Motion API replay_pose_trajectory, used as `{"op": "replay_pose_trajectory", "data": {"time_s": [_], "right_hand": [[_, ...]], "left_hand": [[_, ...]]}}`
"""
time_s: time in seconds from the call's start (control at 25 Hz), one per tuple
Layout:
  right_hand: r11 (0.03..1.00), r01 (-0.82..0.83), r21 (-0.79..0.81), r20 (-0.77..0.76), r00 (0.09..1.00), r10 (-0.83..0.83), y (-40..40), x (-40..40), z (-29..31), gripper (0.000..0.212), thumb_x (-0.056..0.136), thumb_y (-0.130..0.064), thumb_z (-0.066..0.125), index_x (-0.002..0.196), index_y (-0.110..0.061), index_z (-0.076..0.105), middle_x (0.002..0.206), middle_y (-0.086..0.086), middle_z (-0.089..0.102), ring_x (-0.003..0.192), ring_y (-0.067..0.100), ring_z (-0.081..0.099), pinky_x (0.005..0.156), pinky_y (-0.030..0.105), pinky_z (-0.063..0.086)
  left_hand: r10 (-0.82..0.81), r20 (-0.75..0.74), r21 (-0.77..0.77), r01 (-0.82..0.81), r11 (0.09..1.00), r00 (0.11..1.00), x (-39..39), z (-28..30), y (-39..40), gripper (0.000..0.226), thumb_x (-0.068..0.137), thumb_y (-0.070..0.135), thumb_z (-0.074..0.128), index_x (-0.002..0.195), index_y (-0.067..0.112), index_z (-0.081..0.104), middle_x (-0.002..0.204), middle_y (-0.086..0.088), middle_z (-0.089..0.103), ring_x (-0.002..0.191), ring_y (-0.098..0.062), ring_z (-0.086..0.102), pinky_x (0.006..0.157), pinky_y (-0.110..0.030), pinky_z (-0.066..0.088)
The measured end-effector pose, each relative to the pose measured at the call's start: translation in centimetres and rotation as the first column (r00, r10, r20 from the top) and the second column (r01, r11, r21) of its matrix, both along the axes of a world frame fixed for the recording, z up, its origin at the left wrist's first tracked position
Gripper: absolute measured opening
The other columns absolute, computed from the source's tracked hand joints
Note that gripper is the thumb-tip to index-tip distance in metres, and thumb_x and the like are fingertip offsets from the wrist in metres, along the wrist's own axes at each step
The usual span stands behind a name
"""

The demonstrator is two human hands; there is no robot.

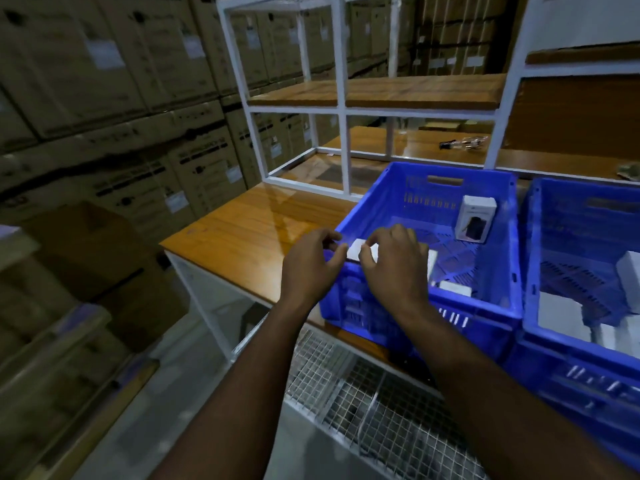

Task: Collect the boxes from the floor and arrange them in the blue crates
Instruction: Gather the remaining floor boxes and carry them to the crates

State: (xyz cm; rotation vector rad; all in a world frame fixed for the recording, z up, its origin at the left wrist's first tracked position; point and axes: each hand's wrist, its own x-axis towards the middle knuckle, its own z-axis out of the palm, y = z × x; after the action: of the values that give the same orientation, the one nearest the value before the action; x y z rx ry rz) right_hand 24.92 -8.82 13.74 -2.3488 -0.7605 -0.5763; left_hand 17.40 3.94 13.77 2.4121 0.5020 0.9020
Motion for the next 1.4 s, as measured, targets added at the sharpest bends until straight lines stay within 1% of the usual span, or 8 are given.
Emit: {"op": "replay_pose_trajectory", "data": {"time_s": [0.12,0.24,0.52,0.72,0.88,1.0,1.16,1.4], "right_hand": [[0.981,-0.16,0.112,0.032,0.987,0.158,1.6,-2.7,-0.3,0.012,0.088,-0.026,0.056,0.085,-0.015,0.061,0.09,0.007,0.059,0.092,0.03,0.055,0.076,0.045,0.047],[0.921,-0.347,0.175,-0.028,0.934,0.357,4.0,-6.6,-1.3,0.012,0.089,-0.028,0.058,0.086,-0.016,0.062,0.089,0.004,0.06,0.088,0.025,0.058,0.068,0.04,0.049],[0.742,-0.669,-0.038,-0.233,0.728,0.645,9.9,-17.3,-3.2,0.027,0.095,-0.039,0.051,0.082,-0.018,0.061,0.079,0.002,0.061,0.072,0.024,0.06,0.058,0.035,0.047],[0.564,-0.814,-0.137,-0.377,0.57,0.73,12.5,-27.2,-5.0,0.025,0.093,-0.041,0.054,0.081,-0.02,0.062,0.082,0.003,0.066,0.079,0.026,0.062,0.062,0.032,0.043],[0.401,-0.898,-0.18,-0.5,0.435,0.749,12.8,-37.3,-7.5,0.025,0.093,-0.04,0.052,0.077,-0.022,0.058,0.08,0.0,0.064,0.081,0.025,0.061,0.069,0.034,0.048],[0.295,-0.933,-0.207,-0.522,0.36,0.773,11.7,-45.5,-9.5,0.029,0.096,-0.043,0.049,0.084,-0.02,0.061,0.081,0.001,0.064,0.08,0.023,0.06,0.07,0.036,0.05],[0.175,-0.958,-0.228,-0.504,0.27,0.82,9.3,-55.9,-11.3,0.038,0.099,-0.049,0.044,0.094,-0.016,0.064,0.09,0.004,0.067,0.084,0.025,0.062,0.066,0.032,0.044],[-0.037,-0.963,-0.268,-0.514,0.11,0.851,5.6,-70.3,-13.8,0.042,0.099,-0.05,0.041,0.092,-0.016,0.065,0.091,0.004,0.069,0.082,0.024,0.063,0.069,0.034,0.05]], "left_hand": [[0.129,0.048,-0.033,-0.127,0.991,0.991,-3.8,-1.1,0.5,0.015,0.09,0.036,0.064,0.1,0.026,0.069,0.087,0.013,0.069,0.086,-0.004,0.065,0.076,-0.033,0.055],[0.265,-0.002,-0.058,-0.265,0.963,0.964,-8.7,-2.2,1.4,0.017,0.093,0.04,0.063,0.099,0.026,0.069,0.086,0.012,0.07,0.08,-0.003,0.065,0.072,-0.036,0.057],[0.579,-0.148,-0.116,-0.596,0.795,0.802,-21.8,-4.7,3.9,0.015,0.092,0.037,0.064,0.092,0.024,0.07,0.084,0.007,0.071,0.076,-0.009,0.065,0.068,-0.037,0.056],[0.745,-0.257,-0.157,-0.788,0.596,0.615,-33.0,-7.7,3.5,0.017,0.09,0.041,0.064,0.088,0.024,0.069,0.08,0.006,0.07,0.075,-0.013,0.065,0.066,-0.036,0.055],[0.822,-0.389,-0.137,-0.908,0.395,0.416,-44.2,-10.8,0.9,0.033,0.092,0.049,0.057,0.076,0.02,0.06,0.071,0.004,0.061,0.07,-0.019,0.059,0.057,-0.032,0.041],[0.842,-0.436,-0.154,-0.948,0.278,0.318,-52.7,-12.7,-1.7,0.035,0.092,0.048,0.057,0.073,0.019,0.056,0.07,0.001,0.061,0.07,-0.021,0.059,0.057,-0.033,0.037],[0.864,-0.466,-0.166,-0.978,0.127,0.191,-63.0,-14.2,-5.8,0.04,0.093,0.043,0.056,0.063,0.02,0.042,0.066,0.001,0.053,0.07,-0.025,0.057,0.056,-0.032,0.032],[0.855,-0.518,-0.196,-0.973,-0.123,-0.004,-76.2,-16.2,-12.3,0.041,0.093,0.036,0.055,0.061,0.017,0.039,0.06,0.002,0.046,0.065,-0.025,0.052,0.056,-0.03,0.031]]}}
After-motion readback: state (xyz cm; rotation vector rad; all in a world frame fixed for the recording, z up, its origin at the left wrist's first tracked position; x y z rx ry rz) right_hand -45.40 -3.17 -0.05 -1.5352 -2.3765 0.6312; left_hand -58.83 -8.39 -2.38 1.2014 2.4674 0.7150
